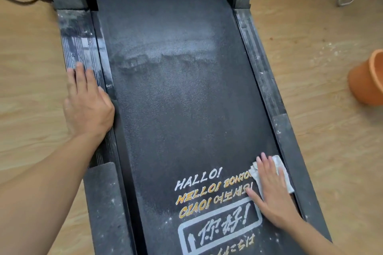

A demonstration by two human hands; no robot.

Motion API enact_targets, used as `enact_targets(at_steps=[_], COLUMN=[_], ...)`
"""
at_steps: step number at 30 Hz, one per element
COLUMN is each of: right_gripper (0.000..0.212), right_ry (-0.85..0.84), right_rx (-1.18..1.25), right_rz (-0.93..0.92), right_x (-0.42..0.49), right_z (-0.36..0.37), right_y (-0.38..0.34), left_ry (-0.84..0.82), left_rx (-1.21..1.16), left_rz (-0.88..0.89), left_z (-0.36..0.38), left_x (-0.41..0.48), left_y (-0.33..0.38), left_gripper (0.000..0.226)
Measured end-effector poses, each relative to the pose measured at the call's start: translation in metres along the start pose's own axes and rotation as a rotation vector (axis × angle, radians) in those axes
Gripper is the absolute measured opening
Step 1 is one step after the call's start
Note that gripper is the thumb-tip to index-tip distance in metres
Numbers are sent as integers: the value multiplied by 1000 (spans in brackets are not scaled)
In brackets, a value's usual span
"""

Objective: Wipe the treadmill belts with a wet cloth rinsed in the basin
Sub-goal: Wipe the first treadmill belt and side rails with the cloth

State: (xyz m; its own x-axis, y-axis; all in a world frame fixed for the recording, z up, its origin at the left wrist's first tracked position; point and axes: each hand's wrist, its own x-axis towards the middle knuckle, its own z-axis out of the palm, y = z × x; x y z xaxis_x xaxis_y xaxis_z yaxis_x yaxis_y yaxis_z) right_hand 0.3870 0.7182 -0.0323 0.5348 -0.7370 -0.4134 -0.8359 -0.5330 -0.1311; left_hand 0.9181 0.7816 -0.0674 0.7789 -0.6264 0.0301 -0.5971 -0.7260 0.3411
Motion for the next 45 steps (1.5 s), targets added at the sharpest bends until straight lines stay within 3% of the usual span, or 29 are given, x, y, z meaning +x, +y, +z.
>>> enact_targets(at_steps=[2,5,9,12,16,18,22,24,26,29,33,37,41,45], right_gripper=[90,93,100,107,114,103,84,78,73,75,86,91,106,103], right_ry=[31,149,259,354,328,320,237,197,157,171,256,284,326,319], right_rx=[-38,-57,7,101,186,155,79,72,67,-88,-57,17,149,112], right_rz=[-19,-95,47,175,257,133,-304,-379,-446,-615,-229,73,261,-64], right_x=[20,138,293,323,331,341,344,333,324,328,358,356,366,391], right_z=[-2,-35,-98,-101,-103,-104,-83,-74,-74,-85,-115,-132,-129,-122], right_y=[2,-11,-47,-74,-129,-186,-336,-382,-378,-317,-179,-79,-137,-269], left_ry=[-8,-13,-27,-46,-50,-44,10,33,15,-40,-72,-60,-61,-73], left_rx=[10,32,47,72,88,80,-1,-138,-236,-143,-115,-182,-151,-134], left_rz=[-14,2,7,6,5,20,39,-31,-106,-115,30,-28,-29,-7], left_z=[2,6,7,8,10,10,14,12,6,0,0,-1,-5,-5], left_x=[-1,2,1,3,2,3,4,7,4,-25,-75,-75,-74,-74], left_y=[0,-3,-5,-3,-4,-5,-13,-14,-14,-24,-37,-33,-31,-31], left_gripper=[56,57,58,59,62,62,61,59,57,59,60,64,64,65])
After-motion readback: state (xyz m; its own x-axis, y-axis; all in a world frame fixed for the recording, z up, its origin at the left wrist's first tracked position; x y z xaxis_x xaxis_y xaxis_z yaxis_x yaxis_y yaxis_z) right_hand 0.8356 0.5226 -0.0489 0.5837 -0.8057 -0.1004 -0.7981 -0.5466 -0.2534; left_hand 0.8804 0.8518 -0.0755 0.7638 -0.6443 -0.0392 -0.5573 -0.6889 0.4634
